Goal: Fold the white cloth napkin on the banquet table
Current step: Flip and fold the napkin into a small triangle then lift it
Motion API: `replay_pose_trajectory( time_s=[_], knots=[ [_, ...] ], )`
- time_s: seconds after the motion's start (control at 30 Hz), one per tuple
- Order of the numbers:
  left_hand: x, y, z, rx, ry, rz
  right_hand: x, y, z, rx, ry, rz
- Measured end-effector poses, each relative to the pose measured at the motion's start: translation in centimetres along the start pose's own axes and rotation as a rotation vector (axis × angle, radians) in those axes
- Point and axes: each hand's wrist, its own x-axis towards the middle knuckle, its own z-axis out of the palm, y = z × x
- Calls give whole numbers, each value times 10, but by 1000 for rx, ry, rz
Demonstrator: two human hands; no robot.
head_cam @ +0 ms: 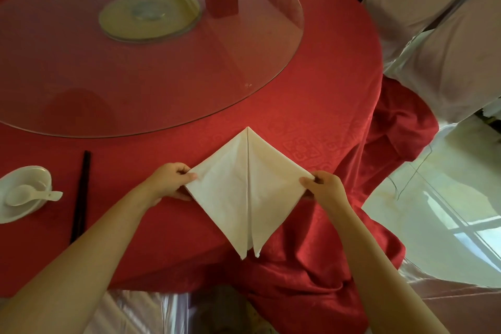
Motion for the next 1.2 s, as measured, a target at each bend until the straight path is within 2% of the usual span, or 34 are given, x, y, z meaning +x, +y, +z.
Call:
replay_pose_trajectory(
  time_s=[0.13,0.33,0.53,0.63,0.8,0.93,1.1,1.2],
  knots=[
    [-1,-13,12,-91,112,9,-4,1,10,-19,15,16],
    [-1,-21,19,-143,180,53,-10,-1,14,-107,59,25],
    [-6,-25,22,-159,191,96,-17,0,24,-123,55,36],
    [-10,-22,18,-187,146,59,-18,1,23,-105,51,28],
    [-18,-19,4,-319,-85,27,-20,2,16,-12,141,28],
    [-21,-10,6,-345,17,98,-27,-15,17,83,183,-21],
    [-31,17,-13,-353,139,224,-30,-59,-2,376,162,-68],
    [-46,40,-28,-484,149,284,-29,-90,-21,577,93,-29]
  ],
)
